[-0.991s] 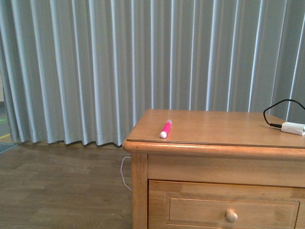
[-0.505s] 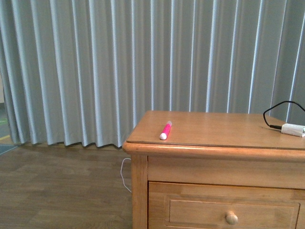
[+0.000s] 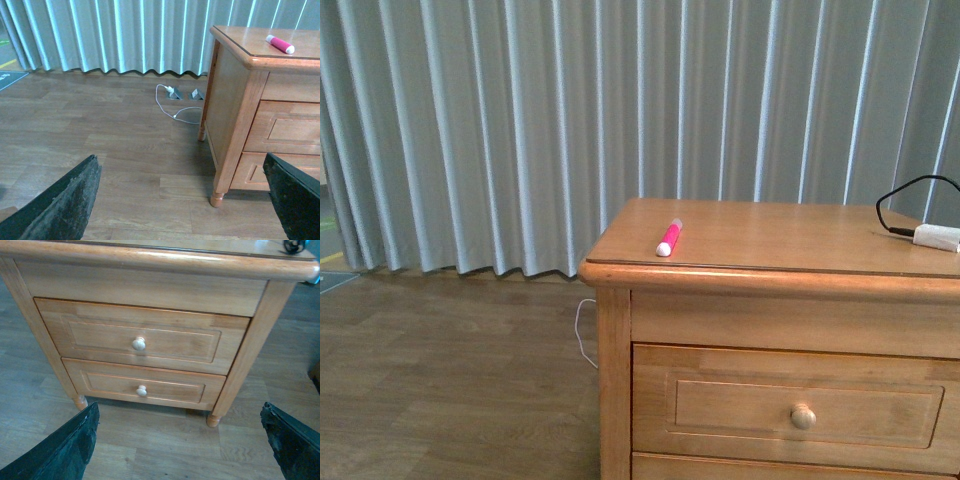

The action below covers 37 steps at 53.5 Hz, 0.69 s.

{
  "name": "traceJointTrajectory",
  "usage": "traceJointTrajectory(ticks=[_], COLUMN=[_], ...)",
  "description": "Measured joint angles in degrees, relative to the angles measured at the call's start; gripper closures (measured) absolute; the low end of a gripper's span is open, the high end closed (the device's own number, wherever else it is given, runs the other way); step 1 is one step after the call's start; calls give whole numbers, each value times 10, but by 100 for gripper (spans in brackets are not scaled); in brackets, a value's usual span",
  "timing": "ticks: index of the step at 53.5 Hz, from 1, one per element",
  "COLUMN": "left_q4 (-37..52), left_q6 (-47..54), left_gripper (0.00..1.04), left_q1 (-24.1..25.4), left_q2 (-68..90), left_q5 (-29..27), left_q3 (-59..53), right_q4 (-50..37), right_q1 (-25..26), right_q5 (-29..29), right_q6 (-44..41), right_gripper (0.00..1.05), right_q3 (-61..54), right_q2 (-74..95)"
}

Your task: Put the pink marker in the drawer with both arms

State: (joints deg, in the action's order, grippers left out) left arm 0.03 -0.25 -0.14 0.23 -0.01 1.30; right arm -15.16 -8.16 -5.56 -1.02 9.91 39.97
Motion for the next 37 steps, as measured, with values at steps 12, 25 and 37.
traceJointTrajectory(ticks=[12, 25, 37], left_q4=[0, 0, 0], left_q6=[0, 0, 0], left_gripper=[6, 6, 6], left_q1=[0, 0, 0], left_q2=[0, 0, 0], left_q5=[0, 0, 0], left_q3=[0, 0, 0], right_q4=[-195, -271, -259], right_q1=[-28, -63, -85], right_q5=[-10, -47, -75], right_q6=[4, 18, 62], right_gripper=[9, 9, 9], right_q3=[96, 229, 351], right_q2=[335, 601, 737])
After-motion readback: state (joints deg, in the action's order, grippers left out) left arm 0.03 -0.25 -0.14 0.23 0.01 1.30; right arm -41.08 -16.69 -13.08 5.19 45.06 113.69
